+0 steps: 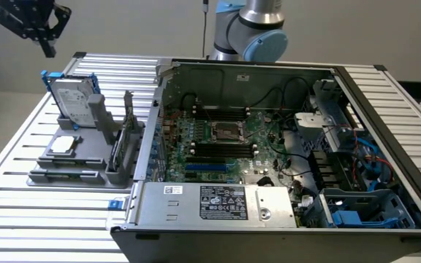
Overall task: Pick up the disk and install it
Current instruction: 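Pick up the disk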
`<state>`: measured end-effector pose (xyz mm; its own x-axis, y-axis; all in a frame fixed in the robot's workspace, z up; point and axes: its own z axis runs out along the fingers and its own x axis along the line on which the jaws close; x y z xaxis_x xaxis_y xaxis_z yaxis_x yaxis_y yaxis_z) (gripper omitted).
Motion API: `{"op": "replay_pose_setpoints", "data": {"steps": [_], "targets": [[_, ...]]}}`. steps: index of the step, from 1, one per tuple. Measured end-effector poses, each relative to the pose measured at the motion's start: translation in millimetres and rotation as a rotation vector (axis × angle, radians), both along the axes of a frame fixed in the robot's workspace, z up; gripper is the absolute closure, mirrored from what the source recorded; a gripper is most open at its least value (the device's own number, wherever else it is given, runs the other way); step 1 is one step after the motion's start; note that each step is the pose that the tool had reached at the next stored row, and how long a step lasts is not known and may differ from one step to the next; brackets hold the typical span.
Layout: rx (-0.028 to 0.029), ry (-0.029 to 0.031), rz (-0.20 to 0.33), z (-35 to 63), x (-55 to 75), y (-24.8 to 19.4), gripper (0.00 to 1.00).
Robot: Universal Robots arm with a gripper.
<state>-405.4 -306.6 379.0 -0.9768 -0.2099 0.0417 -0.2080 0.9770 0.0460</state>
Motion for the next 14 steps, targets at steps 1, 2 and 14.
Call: {"op": "replay_pose_setpoints", "data": {"steps": [1, 2, 14], "targets": [[-0.0007, 0.0041, 0.012, -0.2, 0.0, 0.0, 0.89], [-0.0015, 0.0073, 0.027, -0.5, 0.0, 0.0, 0.89], [-0.0041, 0.02, 0.242, -7.0, 0.0, 0.0, 0.89]]}}
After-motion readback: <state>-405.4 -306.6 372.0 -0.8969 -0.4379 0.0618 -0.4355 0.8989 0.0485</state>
